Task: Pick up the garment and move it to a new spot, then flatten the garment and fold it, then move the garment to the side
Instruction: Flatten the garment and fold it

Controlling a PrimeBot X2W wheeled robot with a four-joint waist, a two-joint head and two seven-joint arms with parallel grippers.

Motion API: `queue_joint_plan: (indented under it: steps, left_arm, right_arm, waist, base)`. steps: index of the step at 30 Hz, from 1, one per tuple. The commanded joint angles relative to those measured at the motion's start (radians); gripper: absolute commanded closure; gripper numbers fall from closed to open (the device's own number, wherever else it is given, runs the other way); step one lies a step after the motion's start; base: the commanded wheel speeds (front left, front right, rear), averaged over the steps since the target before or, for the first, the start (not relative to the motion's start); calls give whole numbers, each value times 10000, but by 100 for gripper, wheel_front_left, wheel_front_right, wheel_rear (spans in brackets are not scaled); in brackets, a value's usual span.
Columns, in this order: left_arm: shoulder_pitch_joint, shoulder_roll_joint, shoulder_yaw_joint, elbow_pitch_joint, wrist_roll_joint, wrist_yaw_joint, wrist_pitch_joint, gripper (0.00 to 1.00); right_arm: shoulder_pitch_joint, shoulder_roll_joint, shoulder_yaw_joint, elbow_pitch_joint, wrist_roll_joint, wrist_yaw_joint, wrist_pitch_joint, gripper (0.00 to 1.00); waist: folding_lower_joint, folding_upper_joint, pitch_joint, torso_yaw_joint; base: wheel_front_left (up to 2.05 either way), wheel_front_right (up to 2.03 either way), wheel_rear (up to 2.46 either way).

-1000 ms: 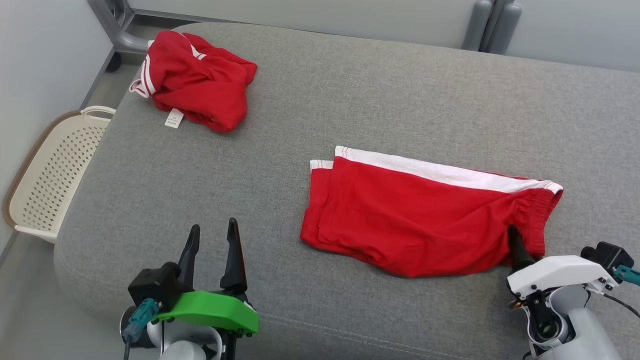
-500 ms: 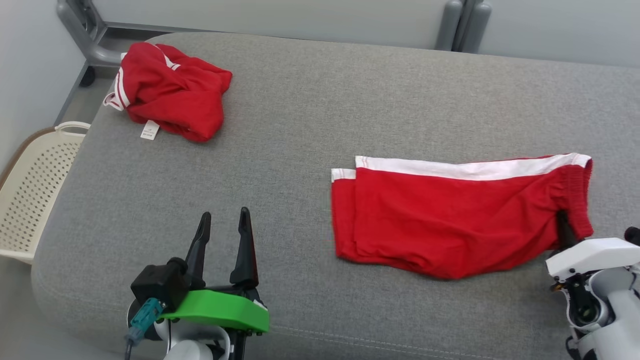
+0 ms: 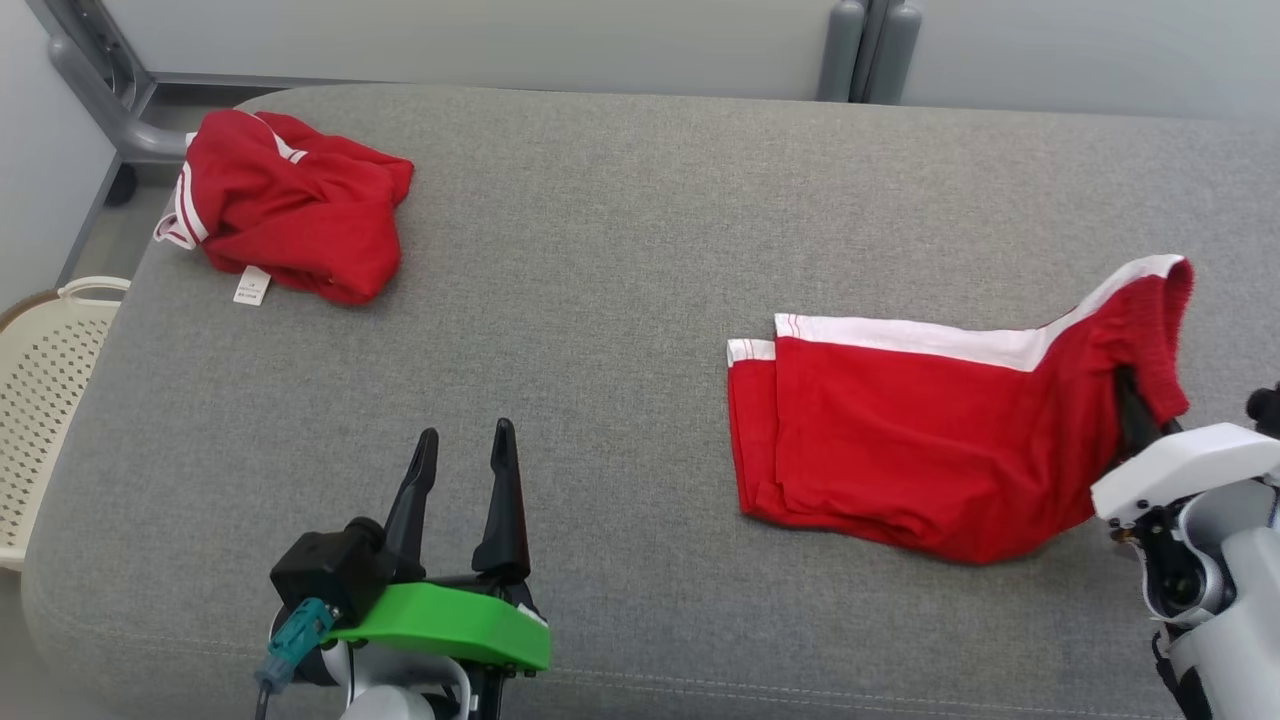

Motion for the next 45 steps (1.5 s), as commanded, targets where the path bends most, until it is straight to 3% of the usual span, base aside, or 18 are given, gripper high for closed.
queue_joint_plan:
  steps: [1, 15, 28, 29, 30, 32, 33, 34, 45]
  left_arm:
    - [113, -16, 19, -34, -14, 26, 1, 0]
    - [270, 16, -55, -219, -159, 55, 45, 0]
    - [424, -72, -216, -231, -301, 42, 77, 0]
    - [442, -84, -223, -219, -319, 42, 66, 0]
    - [456, -90, -228, -208, -327, 41, 54, 0]
    - [464, -98, -236, -185, -327, 40, 28, 0]
    - [463, -104, -236, -175, -334, 42, 18, 0]
    - [476, -106, -239, -167, -339, 48, 28, 0]
    - [631, -29, -239, -212, -401, 111, 59, 0]
  right_arm:
    - [0, 89, 281, -220, -238, 0, 156, 100]
    - [251, 1089, 1747, -1224, -3198, 0, 1532, 100]
    - [-150, 1775, 2064, 85, -5004, 0, 2374, 100]
    - [-204, 1813, 2063, 203, -5101, 0, 2332, 93]
    - [-269, 1839, 2066, 307, -5219, 0, 2290, 69]
    - [-374, 1875, 2106, 535, -5421, 0, 2255, 38]
    - [-425, 1896, 2119, 622, -5482, 0, 2210, 15]
    - [-472, 1923, 2120, 698, -5543, 0, 2151, 0]
    - [-624, 2172, 3211, 293, -5363, 0, 1876, 0]
  waist:
    - [0, 0, -70, -26]
    - [0, 0, -488, 416]
    - [0, 0, -780, 1110]
    - [0, 0, -790, 1132]
    - [0, 0, -796, 1151]
    - [0, 0, -810, 1178]
    - [0, 0, -818, 1182]
    - [0, 0, -832, 1177]
    - [0, 0, -1015, 694]
  base:
    - [0, 0, 0]
    - [0, 0, 0]
    - [0, 0, 0]
    - [0, 0, 0]
    - [0, 0, 0]
    - [0, 0, 0]
    - [0, 0, 0]
    - [0, 0, 0]
    - [0, 0, 0]
